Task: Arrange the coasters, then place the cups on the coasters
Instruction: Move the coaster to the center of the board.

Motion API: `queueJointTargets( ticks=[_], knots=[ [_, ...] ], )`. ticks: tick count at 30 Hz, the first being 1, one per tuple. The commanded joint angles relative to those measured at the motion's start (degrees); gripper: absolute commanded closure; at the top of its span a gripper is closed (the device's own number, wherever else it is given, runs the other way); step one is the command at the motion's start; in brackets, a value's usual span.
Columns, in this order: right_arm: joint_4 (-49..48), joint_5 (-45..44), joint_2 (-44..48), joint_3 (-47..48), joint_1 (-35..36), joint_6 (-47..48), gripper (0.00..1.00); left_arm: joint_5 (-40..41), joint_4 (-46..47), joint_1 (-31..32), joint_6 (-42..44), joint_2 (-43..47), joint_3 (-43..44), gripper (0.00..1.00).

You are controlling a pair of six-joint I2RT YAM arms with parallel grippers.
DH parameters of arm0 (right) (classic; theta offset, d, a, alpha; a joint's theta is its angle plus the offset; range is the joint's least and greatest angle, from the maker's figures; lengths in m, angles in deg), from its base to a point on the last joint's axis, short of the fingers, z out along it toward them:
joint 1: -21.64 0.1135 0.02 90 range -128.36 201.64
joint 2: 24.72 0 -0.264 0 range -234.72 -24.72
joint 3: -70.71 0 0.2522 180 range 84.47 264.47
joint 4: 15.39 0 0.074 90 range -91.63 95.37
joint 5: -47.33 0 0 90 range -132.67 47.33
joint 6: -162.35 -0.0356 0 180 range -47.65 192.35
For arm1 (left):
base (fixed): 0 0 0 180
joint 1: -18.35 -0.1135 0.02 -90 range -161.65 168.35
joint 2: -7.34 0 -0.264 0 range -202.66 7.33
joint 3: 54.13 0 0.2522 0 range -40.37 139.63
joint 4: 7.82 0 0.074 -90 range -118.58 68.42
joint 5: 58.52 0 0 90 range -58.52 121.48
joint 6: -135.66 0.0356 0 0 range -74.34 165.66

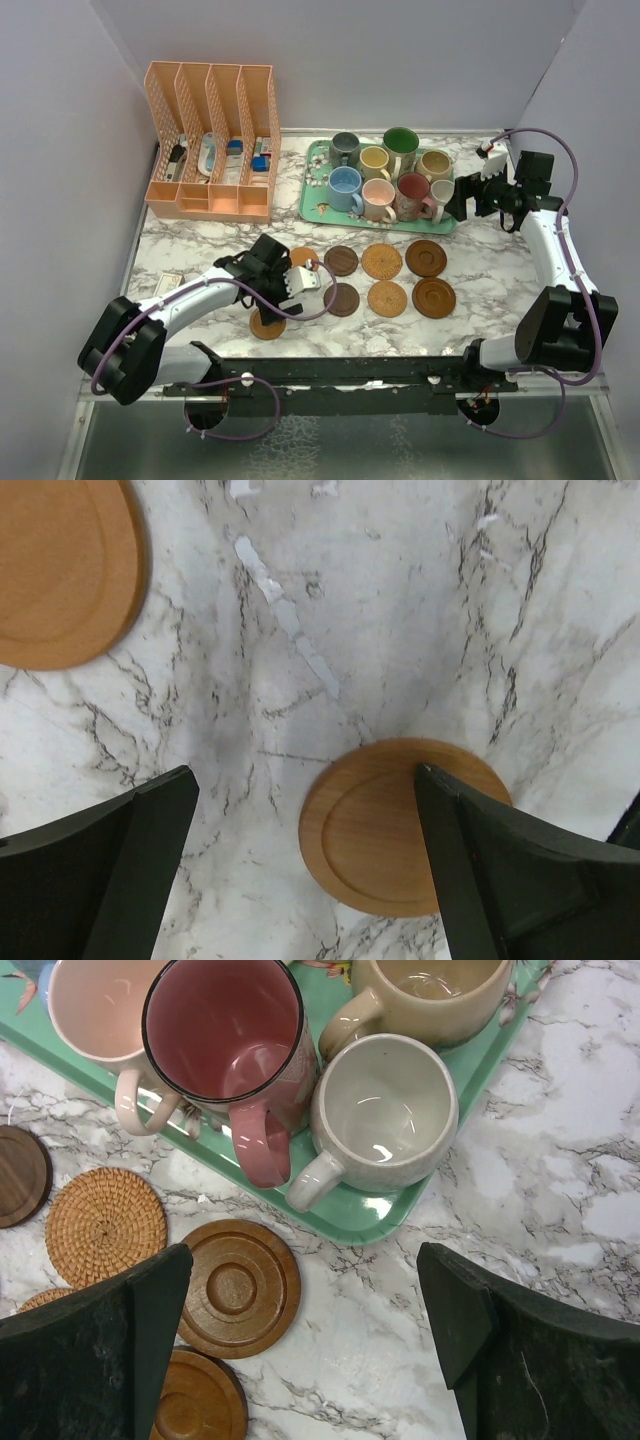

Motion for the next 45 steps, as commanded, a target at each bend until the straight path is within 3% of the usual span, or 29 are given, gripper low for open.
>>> queueJointTargets(
  ticks=[1,19,33,45],
  knots=[
    [1.1,-0.2,1.0,1.3,0.3,1.1,0.03,3.4,6.7,1.4,-2.4,-2.0,-1.2,0.07],
    [1.0,-1.0,0.4,1.2,0.3,1.2,0.03,12.1,20.3,2.5,-4.0,-8.5,3.7,0.08],
    [1.1,-1.1,0.0,1.2,0.3,1.4,0.03,5.4,19.6,3.7,-3.6,-9.9,5.9,0.07],
    [1.2,-1.1,-0.2,1.2,0.3,1.4,0.03,4.7,19.2,6.1,-3.6,-11.3,7.1,0.08]
  ],
)
